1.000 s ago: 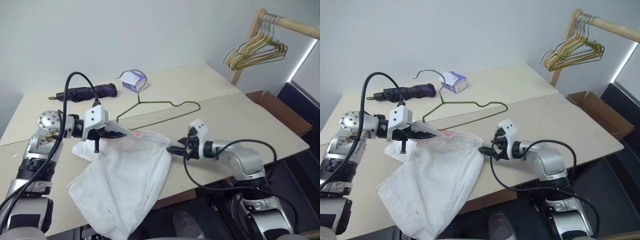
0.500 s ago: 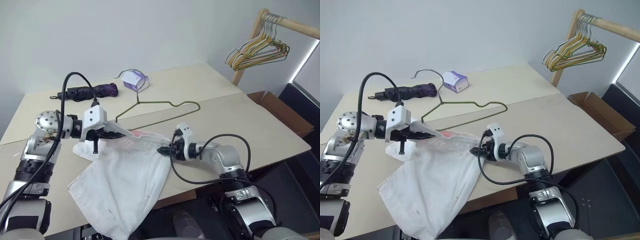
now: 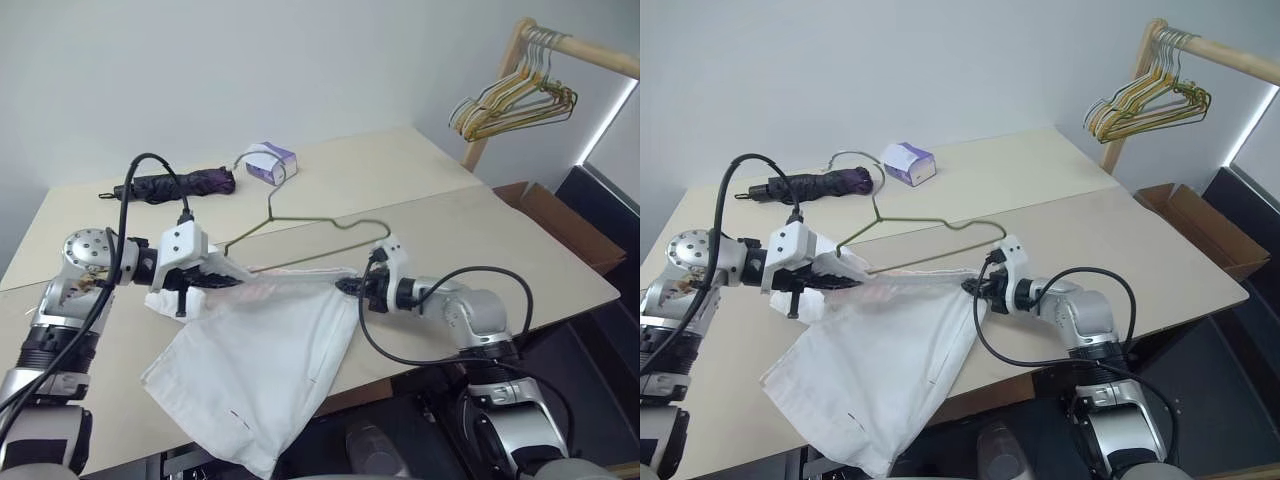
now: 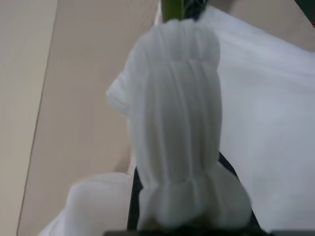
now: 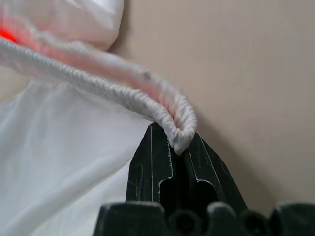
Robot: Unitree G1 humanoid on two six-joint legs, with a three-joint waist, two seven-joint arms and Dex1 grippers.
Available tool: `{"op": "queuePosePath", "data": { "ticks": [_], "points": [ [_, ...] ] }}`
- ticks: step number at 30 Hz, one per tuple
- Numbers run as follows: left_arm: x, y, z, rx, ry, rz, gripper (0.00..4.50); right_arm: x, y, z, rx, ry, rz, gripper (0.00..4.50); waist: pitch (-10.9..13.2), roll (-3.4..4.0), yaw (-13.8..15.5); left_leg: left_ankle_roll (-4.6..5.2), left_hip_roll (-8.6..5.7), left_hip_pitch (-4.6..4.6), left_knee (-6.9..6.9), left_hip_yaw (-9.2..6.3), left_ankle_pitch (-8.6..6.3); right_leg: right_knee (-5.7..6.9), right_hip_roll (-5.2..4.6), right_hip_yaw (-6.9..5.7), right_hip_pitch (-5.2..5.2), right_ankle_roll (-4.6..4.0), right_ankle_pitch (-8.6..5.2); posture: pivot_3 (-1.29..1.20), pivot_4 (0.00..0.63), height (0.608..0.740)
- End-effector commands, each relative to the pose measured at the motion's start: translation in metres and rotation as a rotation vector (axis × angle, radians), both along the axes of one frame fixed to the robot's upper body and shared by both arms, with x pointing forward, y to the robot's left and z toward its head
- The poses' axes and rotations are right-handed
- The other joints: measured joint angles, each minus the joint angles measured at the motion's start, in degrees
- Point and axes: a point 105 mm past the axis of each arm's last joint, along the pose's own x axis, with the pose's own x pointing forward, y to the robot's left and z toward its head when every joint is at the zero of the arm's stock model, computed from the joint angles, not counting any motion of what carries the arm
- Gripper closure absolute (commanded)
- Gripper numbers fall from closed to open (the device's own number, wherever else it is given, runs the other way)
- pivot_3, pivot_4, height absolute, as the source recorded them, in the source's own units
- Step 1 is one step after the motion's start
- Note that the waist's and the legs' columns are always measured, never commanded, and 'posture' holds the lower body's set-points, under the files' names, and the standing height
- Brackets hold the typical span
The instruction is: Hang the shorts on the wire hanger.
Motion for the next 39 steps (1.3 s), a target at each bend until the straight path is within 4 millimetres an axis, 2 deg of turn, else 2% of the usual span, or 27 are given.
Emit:
{"op": "queuePosePath", "data": {
  "ticks": [1,5,14,20,28,33,39],
  "points": [
    [0.004,0.023,-0.011,0.12,-0.037,0.055,4.5,0.005,-0.023,0.022,0.015,-0.077,-0.032,4.44,0.0,0.0,0.07,0.0,-0.01,0.0,0.0,0.0,0.0,-0.01,0.0,-0.01,0.0,0.0,0.0,-0.29,0.0,0.74],
    [0.007,0.024,-0.012,0.079,-0.033,0.083,4.5,0.003,-0.034,0.025,-0.004,-0.09,-0.027,4.44,0.0,-0.01,0.22,0.0,-0.01,-0.04,0.0,0.0,0.0,-0.05,-0.02,-0.02,0.0,0.0,0.0,-0.29,0.0,0.74],
    [0.008,0.036,-0.013,0.082,-0.043,0.143,4.5,0.004,-0.042,0.03,-0.021,-0.106,-0.016,4.44,0.0,-0.01,0.08,0.0,-0.01,-0.04,0.0,0.0,0.0,-0.03,-0.03,-0.01,0.01,0.0,0.0,-0.29,0.0,0.74],
    [-0.006,0.044,-0.027,0.147,0.011,0.102,4.5,0.008,-0.053,0.032,-0.044,-0.111,-0.04,4.44,0.0,-0.01,0.03,0.01,-0.01,-0.05,0.0,0.01,0.0,-0.02,-0.03,-0.02,-0.01,0.0,0.0,-0.3,0.0,0.74],
    [-0.004,0.063,-0.026,0.206,-0.001,0.161,4.5,0.007,-0.066,0.033,-0.057,-0.108,-0.059,4.44,0.0,-0.01,0.07,0.01,-0.01,-0.06,0.0,0.01,0.0,-0.04,-0.05,-0.02,-0.01,0.0,0.0,-0.3,0.0,0.74],
    [0.006,0.057,-0.014,0.094,-0.046,0.202,4.5,0.005,-0.069,0.031,-0.069,-0.104,-0.055,4.44,0.0,-0.01,0.06,0.01,0.0,-0.04,0.0,0.01,0.0,-0.03,-0.04,-0.02,0.0,0.01,0.0,-0.3,0.0,0.74],
    [-0.001,0.054,-0.015,0.098,-0.024,0.165,4.5,0.004,-0.069,0.03,-0.074,-0.107,-0.05,4.44,0.0,-0.01,0.04,0.01,-0.01,-0.06,0.0,0.01,0.0,-0.03,-0.05,-0.02,-0.01,0.01,0.0,-0.3,0.0,0.74]
  ]
}}
